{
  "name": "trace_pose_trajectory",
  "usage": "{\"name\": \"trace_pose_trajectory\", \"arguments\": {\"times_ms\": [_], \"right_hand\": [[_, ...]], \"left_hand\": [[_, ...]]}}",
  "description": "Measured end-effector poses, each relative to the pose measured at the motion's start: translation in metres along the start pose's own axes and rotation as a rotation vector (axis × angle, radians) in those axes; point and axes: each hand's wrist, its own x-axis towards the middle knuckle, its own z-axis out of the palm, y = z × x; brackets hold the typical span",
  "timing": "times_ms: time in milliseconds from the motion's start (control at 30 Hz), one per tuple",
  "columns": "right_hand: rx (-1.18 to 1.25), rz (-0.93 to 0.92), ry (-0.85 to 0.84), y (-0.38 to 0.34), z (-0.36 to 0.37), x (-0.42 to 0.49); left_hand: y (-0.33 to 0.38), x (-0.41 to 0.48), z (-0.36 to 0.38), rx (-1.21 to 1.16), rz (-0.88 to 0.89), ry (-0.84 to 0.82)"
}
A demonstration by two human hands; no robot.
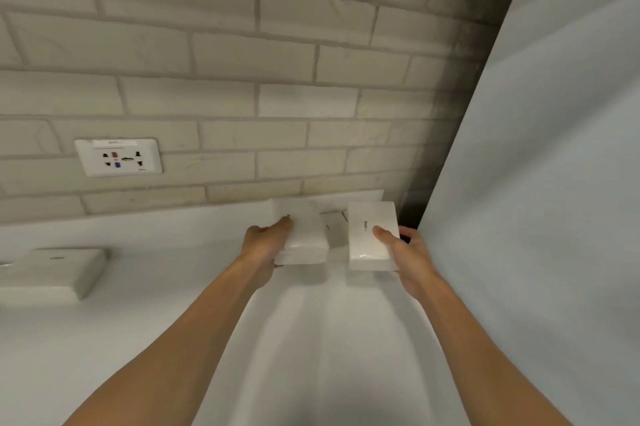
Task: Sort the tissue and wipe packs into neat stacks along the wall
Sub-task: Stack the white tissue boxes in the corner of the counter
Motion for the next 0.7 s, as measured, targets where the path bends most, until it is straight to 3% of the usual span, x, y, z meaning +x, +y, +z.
{"name": "trace_pose_trajectory", "arguments": {"times_ms": [333, 700], "right_hand": [[-0.087, -0.001, -0.016, -0.013, -0.024, 0.098], [-0.228, 0.031, -0.155, -0.002, -0.016, 0.167]], "left_hand": [[-0.011, 0.053, 0.068, -0.089, -0.061, 0.066], [-0.039, 0.112, 0.107, 0.082, -0.102, 0.233]]}}
